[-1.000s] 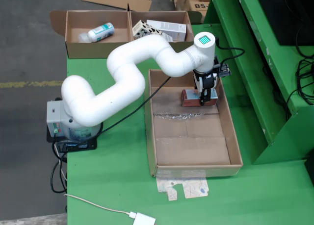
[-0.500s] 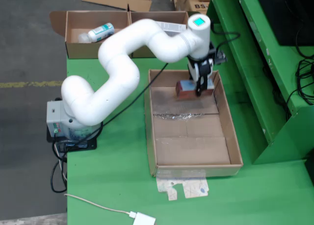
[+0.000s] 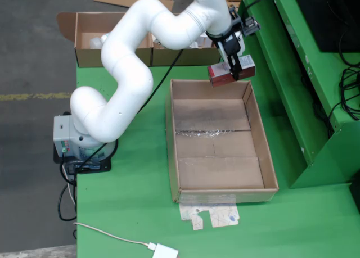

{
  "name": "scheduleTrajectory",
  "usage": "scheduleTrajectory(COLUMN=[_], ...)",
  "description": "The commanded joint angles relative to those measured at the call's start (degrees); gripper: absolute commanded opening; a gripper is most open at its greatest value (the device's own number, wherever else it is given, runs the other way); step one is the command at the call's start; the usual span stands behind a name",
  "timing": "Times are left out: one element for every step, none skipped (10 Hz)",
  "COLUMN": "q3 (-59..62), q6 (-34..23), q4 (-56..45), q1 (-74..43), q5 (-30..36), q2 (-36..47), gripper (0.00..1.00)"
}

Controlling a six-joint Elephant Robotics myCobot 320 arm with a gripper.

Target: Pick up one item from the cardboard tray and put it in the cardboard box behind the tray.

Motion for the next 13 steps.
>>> scheduleTrajectory(q3=[7.2, 7.2, 7.2, 7.2, 7.2, 7.2, 7.2, 7.2, 7.2, 7.2, 7.2, 7.2, 7.2], q6=[0.38, 0.38, 0.43, 0.43, 0.09, 0.09, 0.09, -0.55, -0.55, -1.82, -1.82, -1.82, -0.21], q4=[-0.03, -0.03, 0.26, 0.26, 3.24, 3.24, 3.24, 7.36, 7.36, 12.09, 12.09, 12.09, 3.01], q1=[2.84, 2.84, 3.71, 3.71, 7.36, 7.36, 7.36, 14.92, 14.92, 23.39, 23.39, 23.39, 33.8], q5=[-3.46, -3.46, -3.73, -3.73, -4.81, -4.81, -4.81, -7.01, -7.01, -9.67, -9.67, -9.67, -9.51], q2=[4.34, 4.34, 4.24, 4.24, 1.25, 1.25, 1.25, -2.54, -2.54, -6.28, -6.28, -6.28, -4.81], gripper=[0.0, 0.0, 0.0, 0.0, 0.0, 0.0, 0.0, 0.0, 0.0, 0.0, 0.0, 0.0, 0.0])
